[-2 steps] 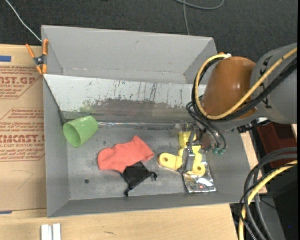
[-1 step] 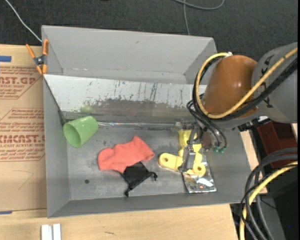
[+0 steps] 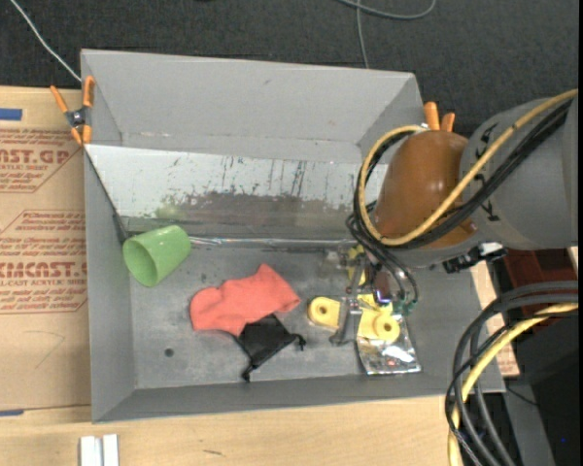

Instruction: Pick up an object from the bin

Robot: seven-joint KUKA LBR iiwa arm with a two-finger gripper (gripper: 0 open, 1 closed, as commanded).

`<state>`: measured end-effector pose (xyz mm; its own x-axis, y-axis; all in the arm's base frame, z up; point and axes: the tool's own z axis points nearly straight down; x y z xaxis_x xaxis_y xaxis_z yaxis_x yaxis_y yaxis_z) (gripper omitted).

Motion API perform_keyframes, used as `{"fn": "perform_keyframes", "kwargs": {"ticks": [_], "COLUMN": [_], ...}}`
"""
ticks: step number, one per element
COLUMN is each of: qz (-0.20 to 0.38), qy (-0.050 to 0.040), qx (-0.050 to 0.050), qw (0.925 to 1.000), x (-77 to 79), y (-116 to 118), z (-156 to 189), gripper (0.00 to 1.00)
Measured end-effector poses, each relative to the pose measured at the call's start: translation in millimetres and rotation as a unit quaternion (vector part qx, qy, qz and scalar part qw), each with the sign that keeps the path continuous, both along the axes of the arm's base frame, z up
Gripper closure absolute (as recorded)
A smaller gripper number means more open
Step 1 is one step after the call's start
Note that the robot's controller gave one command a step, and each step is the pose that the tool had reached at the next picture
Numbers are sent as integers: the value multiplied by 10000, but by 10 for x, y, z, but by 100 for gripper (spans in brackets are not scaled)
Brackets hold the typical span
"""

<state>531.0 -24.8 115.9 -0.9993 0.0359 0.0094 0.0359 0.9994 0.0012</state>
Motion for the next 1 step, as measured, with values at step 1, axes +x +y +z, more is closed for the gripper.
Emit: {"fn": "perform_keyframes", "kwargs": {"ticks": [1], "qz": [-267], "qy": [-60], "qx": [-10], "qw": [9996], "x": [99], "y": [-234], "z": [33], "gripper": [100]}}
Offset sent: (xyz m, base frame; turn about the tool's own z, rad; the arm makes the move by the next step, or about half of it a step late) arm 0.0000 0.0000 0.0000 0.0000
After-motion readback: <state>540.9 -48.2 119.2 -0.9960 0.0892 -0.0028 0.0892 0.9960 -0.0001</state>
